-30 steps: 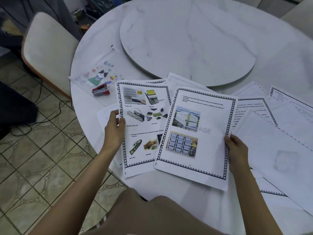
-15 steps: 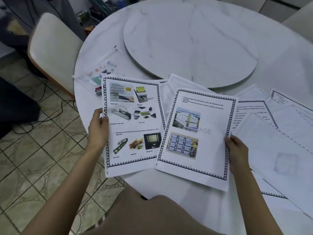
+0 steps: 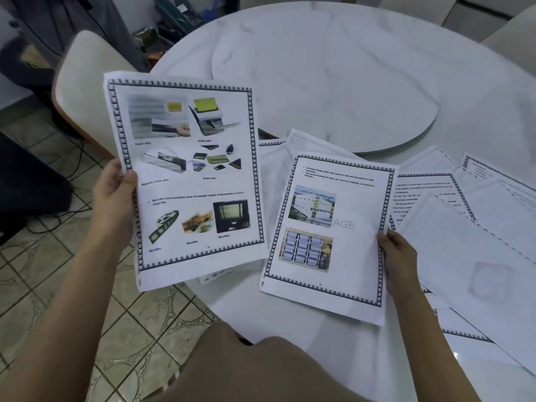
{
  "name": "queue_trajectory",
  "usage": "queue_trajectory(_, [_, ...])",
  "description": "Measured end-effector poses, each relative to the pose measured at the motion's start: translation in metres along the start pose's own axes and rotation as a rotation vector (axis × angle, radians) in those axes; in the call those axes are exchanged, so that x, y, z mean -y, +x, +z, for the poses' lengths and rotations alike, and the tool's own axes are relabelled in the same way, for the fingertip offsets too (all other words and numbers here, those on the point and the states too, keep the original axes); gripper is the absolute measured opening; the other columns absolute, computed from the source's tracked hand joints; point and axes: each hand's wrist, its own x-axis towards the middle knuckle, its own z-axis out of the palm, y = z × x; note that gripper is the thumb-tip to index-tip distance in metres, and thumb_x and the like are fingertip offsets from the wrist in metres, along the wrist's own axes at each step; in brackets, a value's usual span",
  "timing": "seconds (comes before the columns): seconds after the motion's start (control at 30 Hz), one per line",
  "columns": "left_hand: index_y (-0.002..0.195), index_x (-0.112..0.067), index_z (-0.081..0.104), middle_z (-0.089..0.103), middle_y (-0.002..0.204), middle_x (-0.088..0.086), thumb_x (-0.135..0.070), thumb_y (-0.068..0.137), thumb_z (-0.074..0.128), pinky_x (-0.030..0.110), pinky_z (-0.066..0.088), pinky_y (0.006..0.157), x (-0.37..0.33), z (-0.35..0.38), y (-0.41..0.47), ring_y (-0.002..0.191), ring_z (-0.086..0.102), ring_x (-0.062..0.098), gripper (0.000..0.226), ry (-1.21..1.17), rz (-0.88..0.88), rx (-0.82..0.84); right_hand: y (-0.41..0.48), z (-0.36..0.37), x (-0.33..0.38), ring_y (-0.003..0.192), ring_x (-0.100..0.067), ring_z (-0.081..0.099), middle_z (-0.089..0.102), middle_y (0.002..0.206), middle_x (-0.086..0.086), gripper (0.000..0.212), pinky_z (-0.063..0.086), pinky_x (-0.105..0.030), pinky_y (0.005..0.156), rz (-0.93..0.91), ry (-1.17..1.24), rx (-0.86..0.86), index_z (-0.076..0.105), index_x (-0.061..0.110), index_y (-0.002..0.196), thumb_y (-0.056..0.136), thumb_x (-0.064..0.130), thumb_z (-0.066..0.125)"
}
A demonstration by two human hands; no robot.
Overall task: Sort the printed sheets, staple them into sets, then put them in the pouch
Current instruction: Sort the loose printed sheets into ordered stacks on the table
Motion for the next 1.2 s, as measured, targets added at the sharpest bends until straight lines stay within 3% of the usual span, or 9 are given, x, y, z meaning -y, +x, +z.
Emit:
queue_trajectory(0.1, [0.108, -0.025, 0.055, 0.068, 0.089, -0.011, -0.011, 0.099, 0.038, 0.018, 0.056, 0.06, 0.002, 0.014, 0.0, 0.072, 0.066, 0.002, 0.024, -0.029, -0.056, 0.094, -0.001, 0.002, -0.002, 0.074, -0.015, 0.056, 0.06, 0.079, 0.0, 0.014, 0.049, -0.028, 0.077, 0.002, -0.015, 0.032, 0.061, 0.008, 0.104, 0.092, 0.01, 0.054])
queue_trajectory(0.3, [0.108, -0.016, 0.054, 0.065, 0.09, -0.003, -0.01, 0.099, 0.038, 0.016, 0.054, 0.058, 0.022, 0.059, -0.01, 0.063, 0.066, 0.0, 0.019, 0.078, -0.127, 0.296, -0.011, 0.01, -0.005, 0.068, -0.011, 0.056, 0.065, 0.072, 0.006, 0.013, 0.049, -0.017, 0.062, -0.035, -0.066, 0.099, 0.062, 0.017, 0.086, 0.092, 0.01, 0.053])
queue_trajectory(0.43, [0.121, -0.008, 0.052, 0.061, 0.114, 0.008, -0.012, 0.099, 0.038, 0.032, 0.049, 0.089, 0.048, 0.087, -0.026, 0.097, 0.062, 0.019, 0.026, 0.228, -0.207, 0.38, -0.018, 0.017, -0.008, 0.066, -0.006, 0.06, 0.065, 0.077, 0.007, 0.018, 0.049, -0.008, 0.057, -0.022, -0.037, 0.125, 0.062, 0.019, 0.083, 0.093, 0.008, 0.051])
queue_trajectory(0.53, [0.124, -0.007, 0.049, 0.055, 0.114, 0.005, -0.013, 0.099, 0.037, 0.03, 0.041, 0.084, 0.059, 0.1, -0.041, 0.1, 0.053, 0.02, 0.029, 0.328, -0.239, 0.433, -0.023, 0.021, -0.01, 0.069, -0.01, 0.063, 0.068, 0.082, -0.001, 0.023, 0.053, -0.019, 0.066, 0.011, -0.042, 0.18, 0.065, 0.021, 0.081, 0.094, 0.009, 0.049])
queue_trajectory(0.63, [0.124, -0.011, 0.048, 0.056, 0.114, 0.002, -0.017, 0.098, 0.04, 0.032, 0.041, 0.087, 0.07, 0.103, -0.054, 0.104, 0.053, 0.021, 0.028, 0.434, -0.2, 0.535, -0.027, 0.022, -0.009, 0.076, -0.02, 0.063, 0.069, 0.085, -0.009, 0.028, 0.052, -0.035, 0.079, 0.025, -0.067, 0.222, 0.067, 0.016, 0.083, 0.097, 0.015, 0.043])
queue_trajectory(0.83, [0.107, -0.008, 0.054, 0.04, 0.084, -0.007, -0.011, 0.092, 0.047, 0.03, 0.035, 0.08, 0.076, 0.108, -0.06, 0.094, 0.045, 0.025, 0.016, 0.669, 0.038, 0.543, -0.036, 0.028, -0.002, 0.089, -0.016, 0.064, 0.07, 0.096, -0.005, 0.022, 0.049, -0.035, 0.087, -0.053, -0.2, 0.33, 0.065, 0.013, 0.099, 0.096, 0.026, 0.047])
queue_trajectory(1.0, [0.117, -0.01, 0.056, 0.044, 0.105, 0.003, -0.011, 0.09, 0.052, 0.042, 0.038, 0.1, 0.076, 0.11, -0.06, 0.106, 0.047, 0.029, 0.027, 0.642, 0.059, 0.555, -0.035, 0.032, -0.001, 0.095, -0.021, 0.064, 0.068, 0.097, 0.002, 0.012, 0.051, -0.039, 0.089, -0.111, -0.293, 0.358, 0.061, 0.022, 0.097, 0.094, 0.018, 0.049])
queue_trajectory(1.1, [0.119, -0.012, 0.056, 0.046, 0.119, 0.009, -0.012, 0.091, 0.053, 0.022, 0.04, 0.095, 0.073, 0.108, -0.058, 0.111, 0.049, 0.021, 0.028, 0.554, 0.039, 0.517, -0.026, 0.025, 0.0, 0.093, -0.034, 0.064, 0.068, 0.098, -0.016, 0.018, 0.052, -0.047, 0.086, -0.119, -0.325, 0.316, 0.061, 0.007, 0.098, 0.094, 0.019, 0.049])
queue_trajectory(1.2, [0.121, -0.017, 0.057, 0.049, 0.124, 0.008, -0.014, 0.092, 0.053, 0.015, 0.036, 0.084, 0.072, 0.099, -0.052, 0.105, 0.05, 0.014, 0.03, 0.56, 0.1, 0.473, -0.017, 0.01, 0.009, 0.082, -0.025, 0.066, 0.069, 0.091, -0.01, 0.016, 0.056, -0.034, 0.072, -0.117, -0.24, 0.238, 0.063, 0.008, 0.101, 0.094, 0.014, 0.05])
